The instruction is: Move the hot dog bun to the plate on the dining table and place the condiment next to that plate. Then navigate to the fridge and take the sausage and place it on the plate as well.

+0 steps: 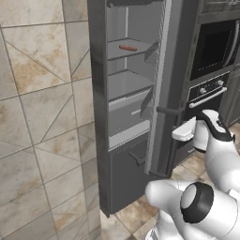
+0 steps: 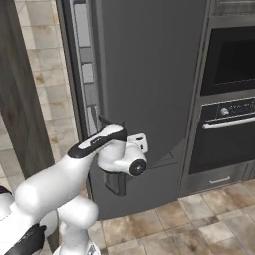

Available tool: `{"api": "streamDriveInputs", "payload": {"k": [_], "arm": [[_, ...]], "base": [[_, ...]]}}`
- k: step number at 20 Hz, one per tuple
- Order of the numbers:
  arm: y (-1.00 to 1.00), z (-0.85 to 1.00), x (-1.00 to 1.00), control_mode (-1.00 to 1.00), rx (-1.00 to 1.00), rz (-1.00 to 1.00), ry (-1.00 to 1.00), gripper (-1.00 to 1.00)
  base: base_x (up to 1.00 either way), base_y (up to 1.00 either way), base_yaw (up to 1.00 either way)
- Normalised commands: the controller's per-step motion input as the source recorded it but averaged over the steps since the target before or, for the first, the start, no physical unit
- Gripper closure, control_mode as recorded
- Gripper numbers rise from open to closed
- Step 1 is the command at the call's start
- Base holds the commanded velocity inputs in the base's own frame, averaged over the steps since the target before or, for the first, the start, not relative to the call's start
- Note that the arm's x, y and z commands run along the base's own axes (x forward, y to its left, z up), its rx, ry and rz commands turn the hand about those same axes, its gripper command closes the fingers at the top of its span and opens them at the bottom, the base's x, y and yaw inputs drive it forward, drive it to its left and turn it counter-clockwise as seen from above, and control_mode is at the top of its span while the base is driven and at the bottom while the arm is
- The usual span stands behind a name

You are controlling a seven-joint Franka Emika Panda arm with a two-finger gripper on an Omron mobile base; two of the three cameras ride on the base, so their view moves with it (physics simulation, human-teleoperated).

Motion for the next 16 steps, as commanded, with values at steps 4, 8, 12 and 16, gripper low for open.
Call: {"api": "streamDriveInputs", "payload": {"k": [4, 8, 12, 16], "arm": [[-0.11, 0.14, -0.4, -1.0, 0.0, -0.04, -0.04, -1.0], [-0.38, 0.55, -0.75, -1.0, -0.01, -0.09, -0.16, -1.0], [-0.3, 0.9, -0.78, -1.0, -0.06, -0.04, -0.17, -1.0], [-0.05, 1.0, -0.64, -1.0, -0.11, 0.0, -0.16, -1.0]], "base": [[0.0, 0.0, 0.0], [0.0, 0.0, 0.0], [0.0, 0.0, 0.0], [0.0, 0.0, 0.0]]}}
